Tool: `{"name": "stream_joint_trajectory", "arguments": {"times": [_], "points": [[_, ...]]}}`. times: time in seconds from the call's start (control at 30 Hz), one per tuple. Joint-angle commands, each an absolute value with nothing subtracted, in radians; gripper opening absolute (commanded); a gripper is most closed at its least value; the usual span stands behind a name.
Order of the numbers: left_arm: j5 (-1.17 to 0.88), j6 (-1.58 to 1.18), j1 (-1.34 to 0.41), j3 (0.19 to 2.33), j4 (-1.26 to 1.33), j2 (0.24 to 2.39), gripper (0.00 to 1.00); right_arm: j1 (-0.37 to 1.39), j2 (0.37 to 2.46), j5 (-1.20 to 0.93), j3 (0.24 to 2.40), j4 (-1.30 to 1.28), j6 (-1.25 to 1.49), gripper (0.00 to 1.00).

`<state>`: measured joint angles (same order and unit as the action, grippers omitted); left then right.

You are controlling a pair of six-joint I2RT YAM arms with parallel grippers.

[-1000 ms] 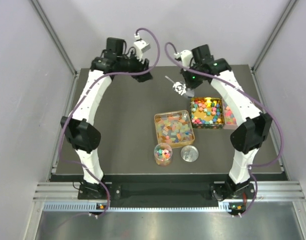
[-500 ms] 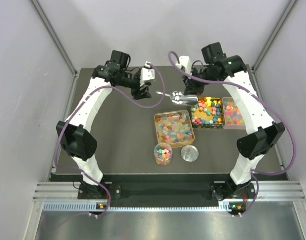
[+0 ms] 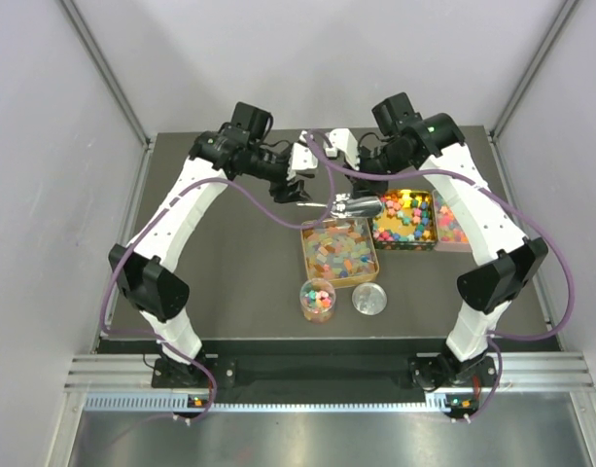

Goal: Pack the candies
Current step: Pick up the spatula from the storage box.

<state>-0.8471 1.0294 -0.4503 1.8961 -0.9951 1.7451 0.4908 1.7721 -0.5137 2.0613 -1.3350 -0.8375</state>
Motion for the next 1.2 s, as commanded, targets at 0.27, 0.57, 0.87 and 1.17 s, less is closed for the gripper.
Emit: {"name": "stream_joint_trajectory", "arguments": {"times": [0.27,0.57,0.87,1.17], "points": [[-0.859,1.037,-0.500,1.885,-1.083,1.675,0.62,0.517,1.782,-0.471,2.128,-1.285,-0.830,0.00],[-0.856,0.997,-0.514,1.862,-1.048,1.698,0.61,0.548,1.749,-0.526,2.148,-1.284,-0.825,0.00],[-0.831,1.002,-0.518,1.871,-1.071,1.720,0.50,0.554,1.740,-0.520,2.151,-1.272,-0.816,0.00],[-0.821,1.006,-0.518,1.865,-1.095,1.740,0.46,0.554,1.736,-0.522,2.155,-1.258,-0.804,0.00]]}}
